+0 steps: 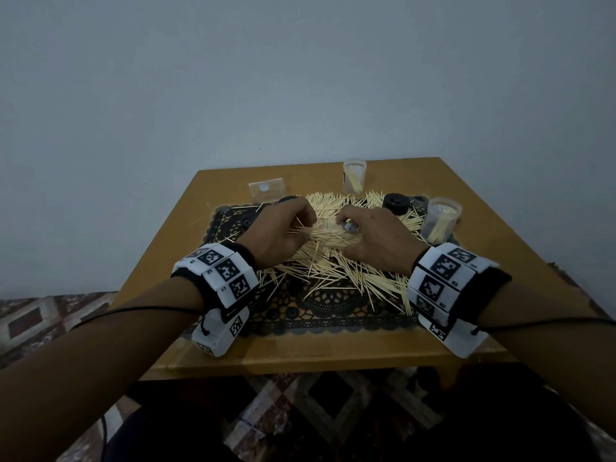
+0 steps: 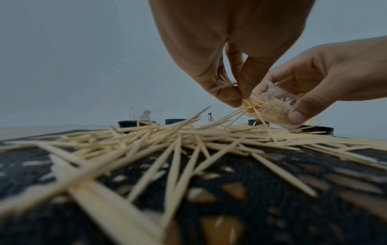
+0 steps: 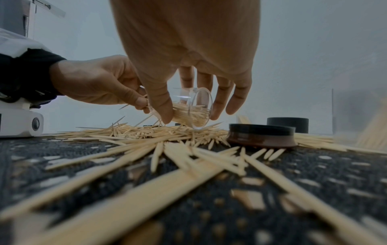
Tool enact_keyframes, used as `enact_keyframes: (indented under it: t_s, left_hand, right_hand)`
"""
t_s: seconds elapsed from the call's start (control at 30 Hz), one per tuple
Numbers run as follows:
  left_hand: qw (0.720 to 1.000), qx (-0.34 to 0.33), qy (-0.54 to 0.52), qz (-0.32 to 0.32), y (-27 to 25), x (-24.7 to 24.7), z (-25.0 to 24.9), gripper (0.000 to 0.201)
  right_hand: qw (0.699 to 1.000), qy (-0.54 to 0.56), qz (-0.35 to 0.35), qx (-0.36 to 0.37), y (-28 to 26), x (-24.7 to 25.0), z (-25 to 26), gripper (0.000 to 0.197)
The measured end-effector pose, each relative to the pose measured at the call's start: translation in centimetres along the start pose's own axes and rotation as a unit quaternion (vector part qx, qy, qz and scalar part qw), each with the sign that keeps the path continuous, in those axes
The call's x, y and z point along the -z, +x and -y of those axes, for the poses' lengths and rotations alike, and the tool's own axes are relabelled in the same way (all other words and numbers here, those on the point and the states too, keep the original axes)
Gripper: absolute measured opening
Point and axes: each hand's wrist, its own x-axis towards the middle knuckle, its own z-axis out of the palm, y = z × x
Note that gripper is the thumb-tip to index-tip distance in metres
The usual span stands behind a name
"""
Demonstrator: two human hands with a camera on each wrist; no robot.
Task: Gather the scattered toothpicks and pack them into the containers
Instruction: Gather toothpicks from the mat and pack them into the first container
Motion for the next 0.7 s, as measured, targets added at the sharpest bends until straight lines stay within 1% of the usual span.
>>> enact_keyframes:
  t_s: [0.07, 0.23, 0.4, 0.7]
  left_hand:
    - [1.0, -0.003, -0.01, -0.022, -0.03, 0.09, -0.05, 0.019]
    - [0.999, -0.003, -0.013, -0.033, 0.15, 0.18, 0.0, 0.022]
    - [0.998, 0.015, -0.015, -0.063, 0.13, 0.45, -0.13, 0.016]
    - [0.996, 0.036, -0.059, -0.056, 0.01, 0.46, -0.51, 0.021]
  right_hand:
    - [1.0, 0.0, 0.001, 0.0, 0.04, 0.0, -0.02, 0.041]
    - [1.0, -0.001, -0.001, -0.002, 0.05, 0.08, -0.12, 0.043]
    - [1.0, 0.002, -0.002, -0.002, 0.02, 0.11, -0.04, 0.043]
    - [0.999, 0.037, 0.008, 0.018, -0.29, 0.41, 0.39, 0.045]
